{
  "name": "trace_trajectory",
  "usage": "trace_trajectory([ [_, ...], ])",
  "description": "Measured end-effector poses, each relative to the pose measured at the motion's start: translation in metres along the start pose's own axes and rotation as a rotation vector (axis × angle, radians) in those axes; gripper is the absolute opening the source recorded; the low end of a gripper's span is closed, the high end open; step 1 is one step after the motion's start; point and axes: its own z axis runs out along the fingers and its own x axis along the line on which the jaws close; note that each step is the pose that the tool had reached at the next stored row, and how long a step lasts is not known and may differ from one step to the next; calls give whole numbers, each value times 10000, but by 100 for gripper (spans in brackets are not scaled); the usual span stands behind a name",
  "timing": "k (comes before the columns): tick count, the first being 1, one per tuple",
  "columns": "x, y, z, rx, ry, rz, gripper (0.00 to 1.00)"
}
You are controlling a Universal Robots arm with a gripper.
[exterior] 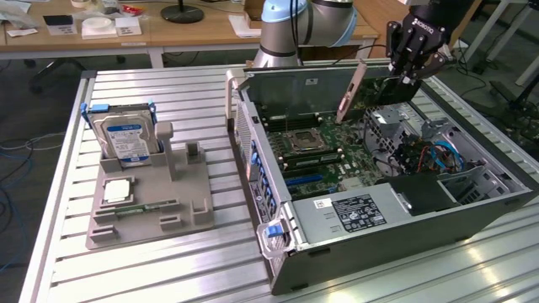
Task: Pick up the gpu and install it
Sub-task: 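Insert the gpu into the slot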
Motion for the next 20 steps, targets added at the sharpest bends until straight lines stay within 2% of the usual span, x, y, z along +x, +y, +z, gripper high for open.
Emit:
trace_trajectory([
  [5, 0, 0, 0, 1, -2, 2, 27],
  [6, 0, 1, 2, 43, -51, 0, 27],
  [7, 0, 0, 2, 124, -133, -5, 27],
  [8, 0, 0, 0, 182, -178, -7, 27],
  [15, 0, 1, 0, 196, -188, -7, 27],
  [16, 1, 2, 0, 233, -217, -8, 27],
  [17, 1, 2, 0, 310, -270, -10, 27],
  [18, 0, 1, 0, 375, -298, -14, 27],
  [20, -1, 0, 1, 402, -307, -17, 27],
])
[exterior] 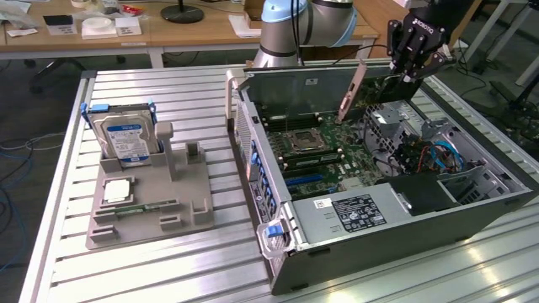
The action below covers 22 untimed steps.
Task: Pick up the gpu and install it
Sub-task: 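Insert the gpu into the slot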
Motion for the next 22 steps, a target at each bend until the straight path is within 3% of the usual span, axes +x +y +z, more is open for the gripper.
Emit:
trace_trajectory([
  [7, 1, 1, 0, 4, 0, 24, 27],
  [10, 1, 1, 4, 20, 3, 429, 27],
  [15, 1, 1, 5, 24, 0, 445, 27],
  [16, 1, 3, 6, 64, -40, 448, 27],
  [18, 0, 6, 5, 230, -176, 437, 27],
  [22, 1, 17, 7, 256, -195, 476, 27],
])
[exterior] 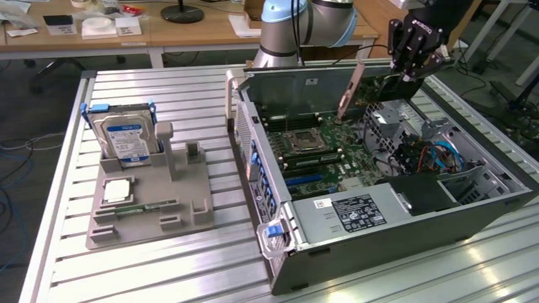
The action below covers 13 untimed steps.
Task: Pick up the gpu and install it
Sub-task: 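Insert the gpu into the slot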
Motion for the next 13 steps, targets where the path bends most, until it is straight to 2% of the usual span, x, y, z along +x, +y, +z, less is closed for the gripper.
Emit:
trace_trajectory([
  [7, 1, 2, 6, 34, 13, 553, 27],
  [13, 1, 6, 6, 35, 14, 559, 27],
])
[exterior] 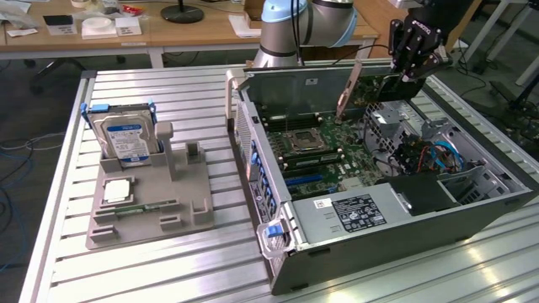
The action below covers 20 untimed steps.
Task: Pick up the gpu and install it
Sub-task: 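Insert the gpu into the slot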
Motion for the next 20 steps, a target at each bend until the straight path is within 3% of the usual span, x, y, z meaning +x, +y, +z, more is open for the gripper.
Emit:
trace_trajectory([
  [9, 0, 10, 0, 0, 0, 3, 27],
  [20, 20, 92, -2, 2, 0, 11, 27],
])
